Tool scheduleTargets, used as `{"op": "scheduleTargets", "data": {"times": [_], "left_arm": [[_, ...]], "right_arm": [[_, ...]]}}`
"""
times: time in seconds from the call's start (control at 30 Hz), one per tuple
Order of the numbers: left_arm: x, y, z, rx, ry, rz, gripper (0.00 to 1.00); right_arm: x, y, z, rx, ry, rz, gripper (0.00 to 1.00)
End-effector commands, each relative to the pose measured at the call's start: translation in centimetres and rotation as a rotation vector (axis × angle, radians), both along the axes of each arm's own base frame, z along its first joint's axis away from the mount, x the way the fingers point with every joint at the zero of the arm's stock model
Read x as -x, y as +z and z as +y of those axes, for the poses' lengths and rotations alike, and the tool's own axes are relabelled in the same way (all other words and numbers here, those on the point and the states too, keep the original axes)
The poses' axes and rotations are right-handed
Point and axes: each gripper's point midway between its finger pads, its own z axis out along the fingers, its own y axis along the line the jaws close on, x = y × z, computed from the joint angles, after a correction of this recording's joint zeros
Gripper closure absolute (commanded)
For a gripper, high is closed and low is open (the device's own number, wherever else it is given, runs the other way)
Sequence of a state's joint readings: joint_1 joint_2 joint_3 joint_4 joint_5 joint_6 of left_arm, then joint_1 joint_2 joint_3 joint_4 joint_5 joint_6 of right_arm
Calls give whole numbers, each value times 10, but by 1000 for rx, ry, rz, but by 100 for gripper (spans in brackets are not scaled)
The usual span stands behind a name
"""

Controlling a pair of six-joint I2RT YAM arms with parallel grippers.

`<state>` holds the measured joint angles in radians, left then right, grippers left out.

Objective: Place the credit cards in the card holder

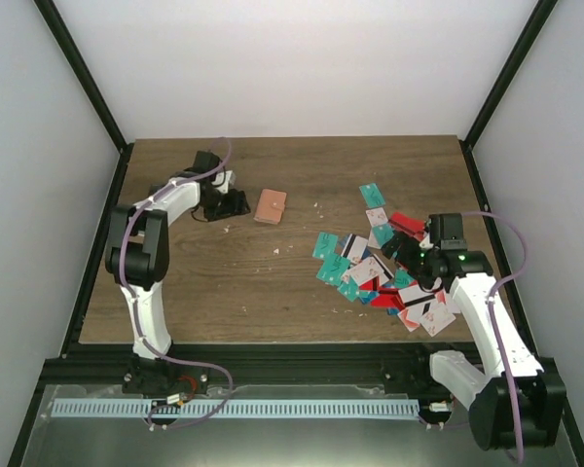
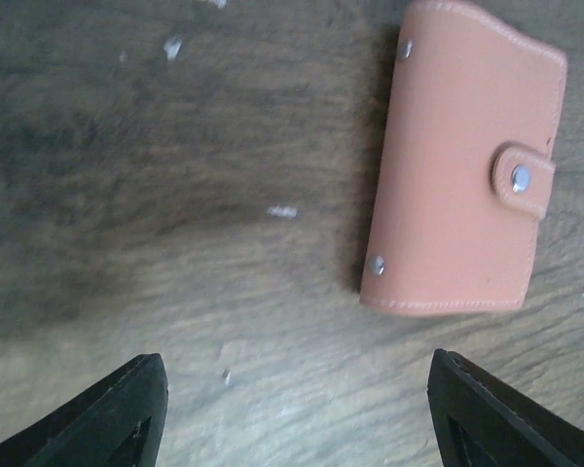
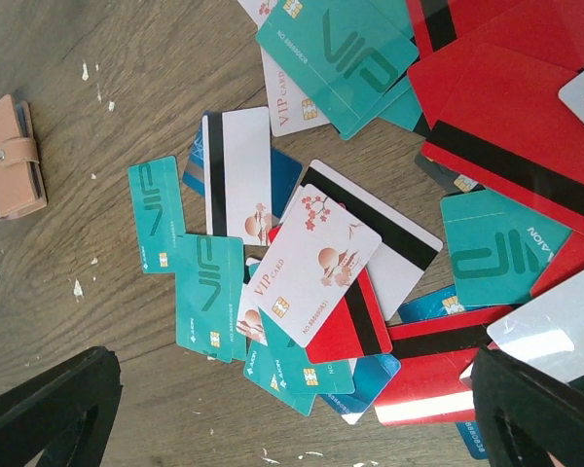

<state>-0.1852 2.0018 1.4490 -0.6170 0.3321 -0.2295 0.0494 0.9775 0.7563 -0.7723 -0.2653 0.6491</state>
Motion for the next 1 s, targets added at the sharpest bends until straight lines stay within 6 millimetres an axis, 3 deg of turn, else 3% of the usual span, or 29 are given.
{"op": "scheduleTargets", "data": {"times": [0.0,0.37,0.5,0.6,0.7,0.97], "left_arm": [[-22,12,-20,76,-47,-35,28],[-37,-19,-54,75,-96,21,44],[-34,-37,-58,58,-95,62,57],[-27,-45,-60,43,-100,80,73],[-24,-43,-61,42,-97,76,95],[2,4,-84,141,-109,19,96]], "right_arm": [[2,0,4,-28,-5,-6,0],[-4,-4,1,-9,-20,4,0],[-5,-5,1,-10,-18,7,0],[-6,-6,1,-8,-17,8,0],[-6,-4,3,-15,-9,6,0],[-12,11,28,-119,98,-74,0]]}}
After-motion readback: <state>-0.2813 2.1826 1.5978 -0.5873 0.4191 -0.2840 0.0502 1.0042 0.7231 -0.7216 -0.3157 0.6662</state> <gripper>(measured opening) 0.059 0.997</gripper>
